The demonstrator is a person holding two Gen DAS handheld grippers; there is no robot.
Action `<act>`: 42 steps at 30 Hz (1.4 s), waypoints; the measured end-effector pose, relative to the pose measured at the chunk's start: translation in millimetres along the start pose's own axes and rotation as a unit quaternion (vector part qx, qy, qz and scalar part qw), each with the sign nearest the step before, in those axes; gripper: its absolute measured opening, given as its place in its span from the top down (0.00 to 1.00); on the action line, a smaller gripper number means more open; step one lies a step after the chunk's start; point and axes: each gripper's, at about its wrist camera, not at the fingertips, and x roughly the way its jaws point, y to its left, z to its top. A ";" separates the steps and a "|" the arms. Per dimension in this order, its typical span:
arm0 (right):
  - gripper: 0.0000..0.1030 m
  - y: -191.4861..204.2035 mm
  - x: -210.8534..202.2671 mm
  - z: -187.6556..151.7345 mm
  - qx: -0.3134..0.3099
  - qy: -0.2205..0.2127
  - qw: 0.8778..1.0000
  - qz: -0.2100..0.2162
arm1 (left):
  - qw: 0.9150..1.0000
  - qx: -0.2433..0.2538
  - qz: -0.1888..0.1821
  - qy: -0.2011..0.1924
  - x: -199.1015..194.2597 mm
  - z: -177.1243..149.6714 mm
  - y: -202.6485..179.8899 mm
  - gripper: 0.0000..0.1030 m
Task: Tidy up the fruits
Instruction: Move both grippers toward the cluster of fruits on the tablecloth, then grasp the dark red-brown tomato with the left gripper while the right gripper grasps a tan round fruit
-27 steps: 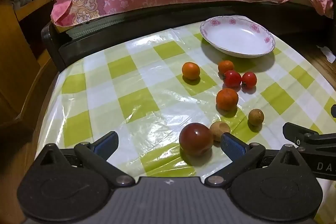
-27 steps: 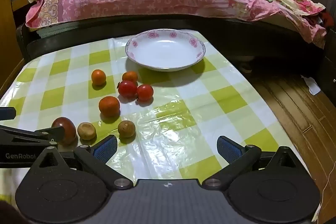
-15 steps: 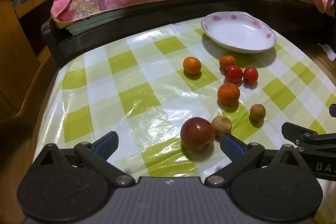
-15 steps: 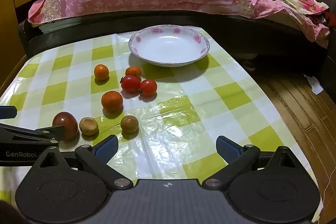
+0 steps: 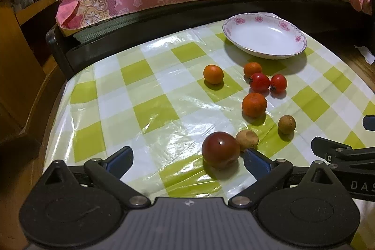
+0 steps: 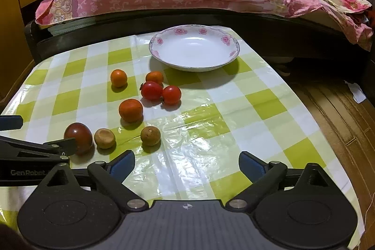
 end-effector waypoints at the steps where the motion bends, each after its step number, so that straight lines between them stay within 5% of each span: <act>1: 0.12 -0.3 -0.4 0.8 0.001 0.000 1.000 0.000 | 1.000 0.001 -0.001 -0.002 -0.4 0.5 -0.3 0.00; 26: 0.27 6.9 16.2 11.9 -0.047 0.024 0.996 0.072 | 0.999 0.038 -0.014 -0.007 6.5 3.6 6.2 0.03; 37: 0.41 8.4 39.3 24.1 -0.096 0.045 0.988 0.116 | 0.994 0.084 -0.071 0.000 20.9 7.3 7.3 0.05; 42: 0.46 8.4 47.6 25.8 -0.103 0.054 0.984 0.135 | 0.991 0.102 -0.090 0.013 29.9 3.8 -0.1 0.13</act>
